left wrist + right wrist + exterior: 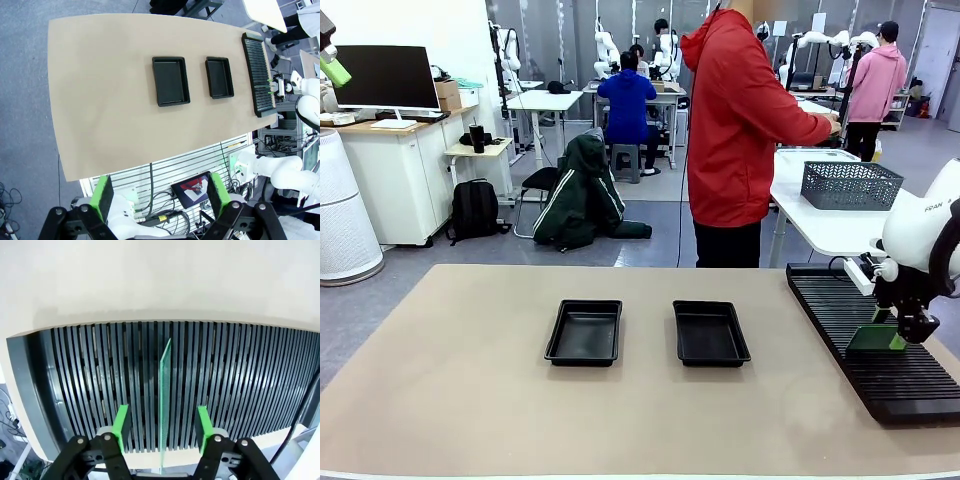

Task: Inspect and transfer BCBs to ESD trays.
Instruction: Pick up the Blank PCB from the PCB Rack and place it in the left ESD tray.

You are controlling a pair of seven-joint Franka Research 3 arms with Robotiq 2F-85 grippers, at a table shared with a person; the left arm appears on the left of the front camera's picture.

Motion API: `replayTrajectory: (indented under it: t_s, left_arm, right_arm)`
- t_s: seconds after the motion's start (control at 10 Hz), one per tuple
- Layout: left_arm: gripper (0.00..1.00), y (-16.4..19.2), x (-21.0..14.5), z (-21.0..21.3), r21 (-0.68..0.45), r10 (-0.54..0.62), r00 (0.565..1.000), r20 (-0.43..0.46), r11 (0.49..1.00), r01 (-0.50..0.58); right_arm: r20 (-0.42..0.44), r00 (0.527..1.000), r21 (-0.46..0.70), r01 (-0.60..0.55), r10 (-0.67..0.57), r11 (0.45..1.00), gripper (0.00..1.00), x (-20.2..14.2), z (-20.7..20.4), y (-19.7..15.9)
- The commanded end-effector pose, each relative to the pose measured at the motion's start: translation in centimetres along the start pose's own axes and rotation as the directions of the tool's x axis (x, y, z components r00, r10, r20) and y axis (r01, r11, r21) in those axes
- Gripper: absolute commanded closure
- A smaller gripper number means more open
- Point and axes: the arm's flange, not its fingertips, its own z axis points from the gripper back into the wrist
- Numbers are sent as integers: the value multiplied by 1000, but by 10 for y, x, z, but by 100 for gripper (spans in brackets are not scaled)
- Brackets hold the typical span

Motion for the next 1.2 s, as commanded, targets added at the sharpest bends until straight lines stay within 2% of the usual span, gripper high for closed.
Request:
replayTrajectory:
  t_s: [0.0, 0.1, 0.2, 0.3, 0.4, 0.5, 0.6, 0.7, 0.8, 0.9, 1.0, 1.1]
  left_arm:
    - [0, 0, 0, -1, -2, 3, 1000, -3, 1000, -3]
    - [0, 0, 0, -1, -2, 3, 1000, -3, 1000, -3]
    - [0, 0, 0, -1, -2, 3, 1000, -3, 1000, -3]
    - [0, 0, 0, -1, -2, 3, 1000, -3, 1000, -3]
    - [0, 0, 0, -1, -2, 3, 1000, -3, 1000, -3]
    - [0, 0, 0, -1, -2, 3, 1000, -3, 1000, -3]
    - [0, 0, 0, -1, -2, 3, 1000, -3, 1000, -3]
    - [0, 0, 0, -1, -2, 3, 1000, -3, 1000, -3]
    - [0, 0, 0, -1, -2, 3, 1000, -3, 1000, -3]
    - [0, 0, 0, -1, -2, 3, 1000, -3, 1000, -3]
    - [0, 0, 0, -1, -2, 3, 1000, -3, 1000, -3]
    - [0, 0, 0, -1, -2, 3, 1000, -3, 1000, -3]
  right_arm:
    - [20, 1000, -24, 18, -17, 1000, 41, -2, -2, -3]
    - [20, 1000, -19, 17, -17, 1000, 37, -2, -1, -3]
    - [19, 1000, -16, 17, -17, 1000, 47, -2, -2, -3]
    - [15, 1000, -14, 23, -22, 1000, 43, -2, -2, -4]
    - [12, 1000, -9, 21, -21, 1000, 55, -3, -3, -5]
    - [8, 1000, -7, 20, -20, 1000, 51, -3, -2, -5]
    - [3, 1000, -7, 16, -16, 1000, 62, -3, -2, -5]
    - [-1, 1000, -5, 16, -16, 1000, 58, -2, -2, -5]
    - [-2, 1000, -2, 15, -15, 1000, 70, -3, -3, -6]
    - [-5, 1000, 2, 17, -17, 1000, 66, -4, -3, -6]
    - [-5, 1000, 1, 15, -15, 1000, 77, -4, -3, -5]
    - [-5, 1000, 1, 15, -15, 1000, 73, -4, -3, -5]
